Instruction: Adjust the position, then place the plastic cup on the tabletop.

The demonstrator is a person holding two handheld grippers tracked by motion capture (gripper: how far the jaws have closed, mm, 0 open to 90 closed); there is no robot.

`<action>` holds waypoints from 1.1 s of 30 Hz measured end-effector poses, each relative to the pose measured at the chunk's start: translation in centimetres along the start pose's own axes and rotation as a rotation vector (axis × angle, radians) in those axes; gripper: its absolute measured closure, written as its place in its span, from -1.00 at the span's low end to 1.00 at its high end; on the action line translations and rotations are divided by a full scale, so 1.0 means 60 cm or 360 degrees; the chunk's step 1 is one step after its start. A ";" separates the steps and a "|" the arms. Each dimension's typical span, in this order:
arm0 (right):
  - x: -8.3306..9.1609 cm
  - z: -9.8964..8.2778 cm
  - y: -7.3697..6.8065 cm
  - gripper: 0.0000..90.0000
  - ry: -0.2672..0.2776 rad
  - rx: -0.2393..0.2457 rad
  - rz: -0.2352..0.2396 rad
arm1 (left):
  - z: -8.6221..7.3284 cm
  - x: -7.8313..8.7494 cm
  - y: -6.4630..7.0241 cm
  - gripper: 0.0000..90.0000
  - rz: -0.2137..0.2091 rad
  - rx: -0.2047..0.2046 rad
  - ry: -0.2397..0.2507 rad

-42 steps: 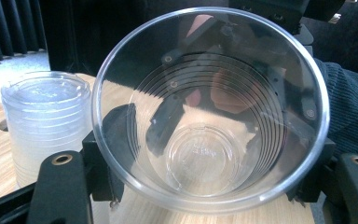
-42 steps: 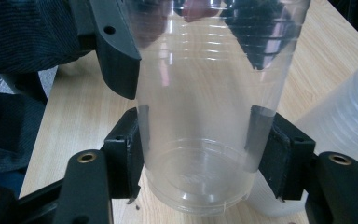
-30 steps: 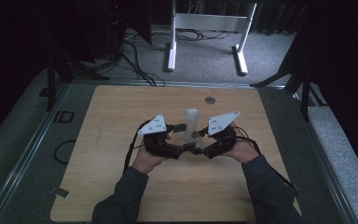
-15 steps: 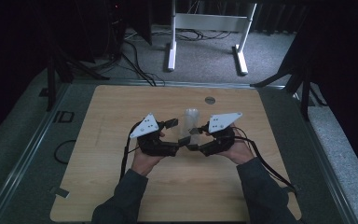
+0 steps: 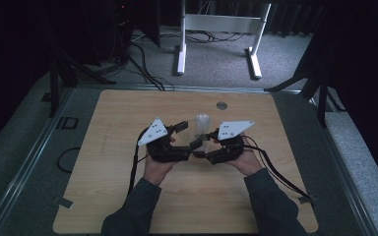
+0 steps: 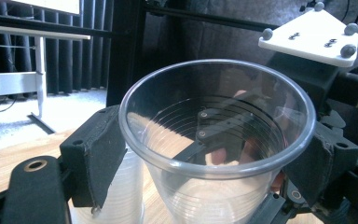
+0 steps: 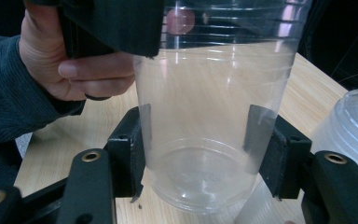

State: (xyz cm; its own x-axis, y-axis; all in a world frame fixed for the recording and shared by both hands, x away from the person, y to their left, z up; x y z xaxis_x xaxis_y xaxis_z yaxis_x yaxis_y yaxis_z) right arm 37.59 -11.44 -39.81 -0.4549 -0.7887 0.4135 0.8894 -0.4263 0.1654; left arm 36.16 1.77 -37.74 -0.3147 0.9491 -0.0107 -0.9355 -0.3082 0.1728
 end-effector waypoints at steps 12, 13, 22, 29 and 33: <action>-0.001 -0.001 0.002 -0.11 -0.0003 -0.0005 -0.0005 | 0.001 -0.001 0.000 -0.41 -0.0007 0.0002 0.0001; -0.002 -0.001 0.002 -0.14 -0.0008 -0.0005 -0.0007 | 0.001 -0.001 -0.001 -0.40 -0.0007 0.0004 0.0000; -0.002 -0.004 0.004 -0.51 -0.0055 -0.0013 -0.0019 | 0.005 0.008 -0.006 -0.37 0.0032 -0.0005 0.0010; 0.000 -0.008 0.008 -0.63 -0.0103 0.0009 -0.0057 | 0.005 0.023 -0.013 -0.37 0.0103 -0.0029 0.0006; 0.003 -0.009 0.008 -0.66 -0.0123 0.0025 -0.0081 | 0.003 0.035 -0.018 -0.37 0.0155 -0.0032 0.0004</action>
State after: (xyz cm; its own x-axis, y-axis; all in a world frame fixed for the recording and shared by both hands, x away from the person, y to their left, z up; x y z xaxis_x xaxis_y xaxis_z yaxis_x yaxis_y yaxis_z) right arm 37.93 -12.03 -40.12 -0.4954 -0.7292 0.4720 0.8659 -0.4576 0.2019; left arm 36.52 4.12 -37.79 -0.4049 0.9144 0.0027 -0.9034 -0.4004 0.1535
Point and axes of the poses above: each handheld gripper's, and its own axes: x roughly backward along the jaws, z roughly out of its top, y roughly to its right, the point moved 6 cm from there along -x, roughly forward along the jaws, and after that the axes turned 14 degrees about -z, right-handed, at the moved point
